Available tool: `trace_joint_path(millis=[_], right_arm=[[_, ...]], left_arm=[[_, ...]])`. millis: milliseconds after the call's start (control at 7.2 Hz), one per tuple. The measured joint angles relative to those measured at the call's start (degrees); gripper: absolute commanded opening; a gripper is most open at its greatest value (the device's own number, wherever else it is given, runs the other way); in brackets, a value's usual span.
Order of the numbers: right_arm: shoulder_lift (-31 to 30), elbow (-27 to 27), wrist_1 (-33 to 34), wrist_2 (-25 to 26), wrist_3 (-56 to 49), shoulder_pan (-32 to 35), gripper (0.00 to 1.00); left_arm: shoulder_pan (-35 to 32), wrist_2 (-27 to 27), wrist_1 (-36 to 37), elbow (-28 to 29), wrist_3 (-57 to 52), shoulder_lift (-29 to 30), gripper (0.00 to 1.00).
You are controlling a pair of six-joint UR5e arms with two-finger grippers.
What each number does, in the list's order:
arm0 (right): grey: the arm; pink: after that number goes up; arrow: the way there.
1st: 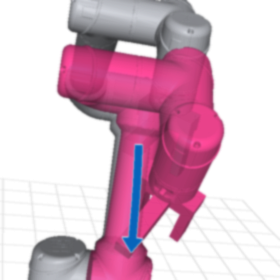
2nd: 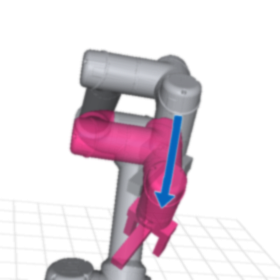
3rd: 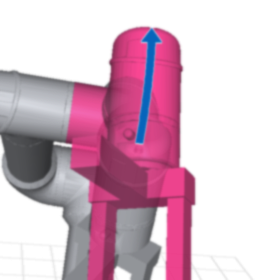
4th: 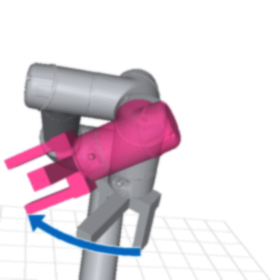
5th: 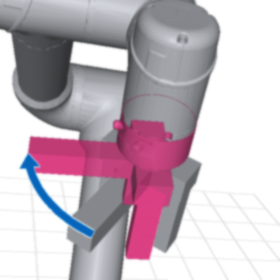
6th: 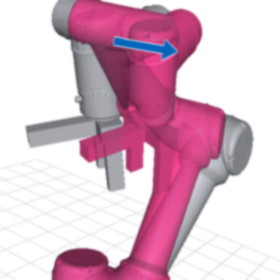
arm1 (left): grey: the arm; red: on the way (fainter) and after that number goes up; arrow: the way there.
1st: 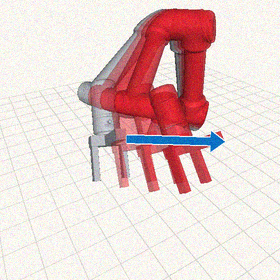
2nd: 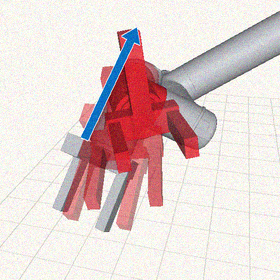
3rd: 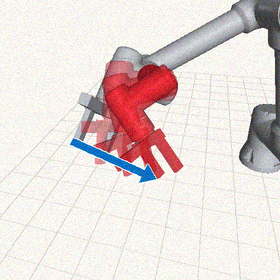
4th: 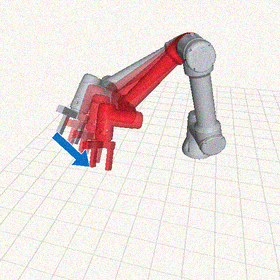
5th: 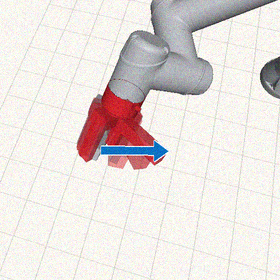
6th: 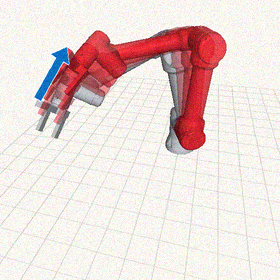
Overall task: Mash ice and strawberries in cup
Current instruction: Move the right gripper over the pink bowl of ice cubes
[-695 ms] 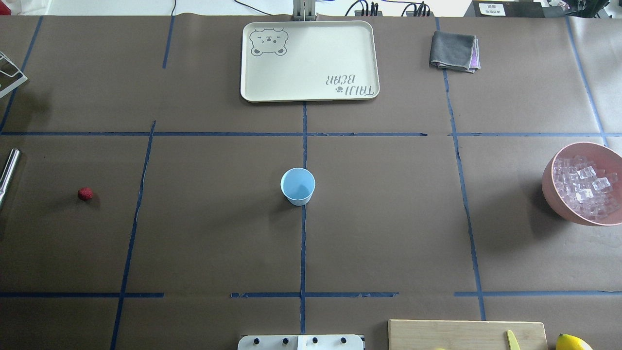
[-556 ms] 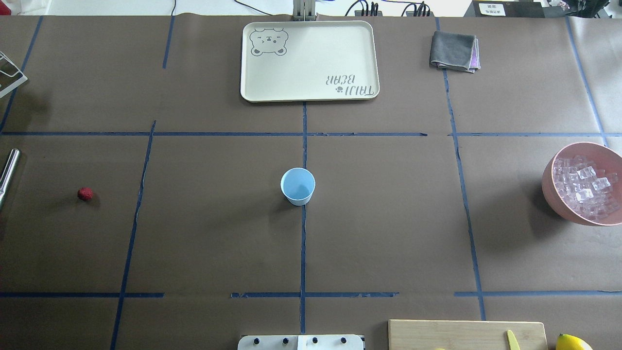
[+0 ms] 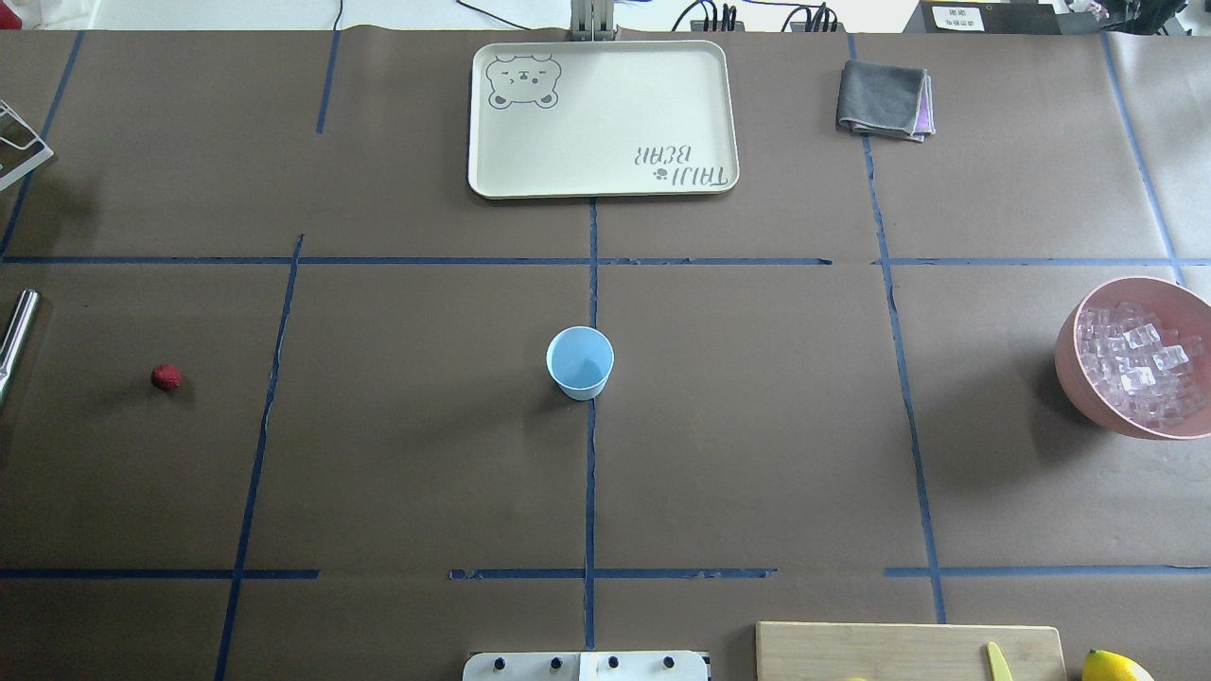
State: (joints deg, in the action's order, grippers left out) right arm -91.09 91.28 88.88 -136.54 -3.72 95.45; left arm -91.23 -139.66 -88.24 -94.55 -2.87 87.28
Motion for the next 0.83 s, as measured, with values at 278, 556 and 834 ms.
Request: trace_joint_path(millis=[278, 556, 834], right_arm=[[0.4, 0.2, 0.1, 0.0, 0.5, 0.0, 1.00], [0.5, 0.6, 0.2, -0.2, 1.0, -0.1, 1.00], [0.5, 2.6, 0.3, 0.1, 1.7, -2.4, 1.00]], left_arm=[[0.0, 0.0, 0.0, 0.0, 0.0, 0.0, 1.00], [0.0, 0.0, -0.1, 0.0, 0.0, 0.0, 1.00], [0.0, 0.0, -0.1, 0.0, 0.0, -0.2, 1.00]])
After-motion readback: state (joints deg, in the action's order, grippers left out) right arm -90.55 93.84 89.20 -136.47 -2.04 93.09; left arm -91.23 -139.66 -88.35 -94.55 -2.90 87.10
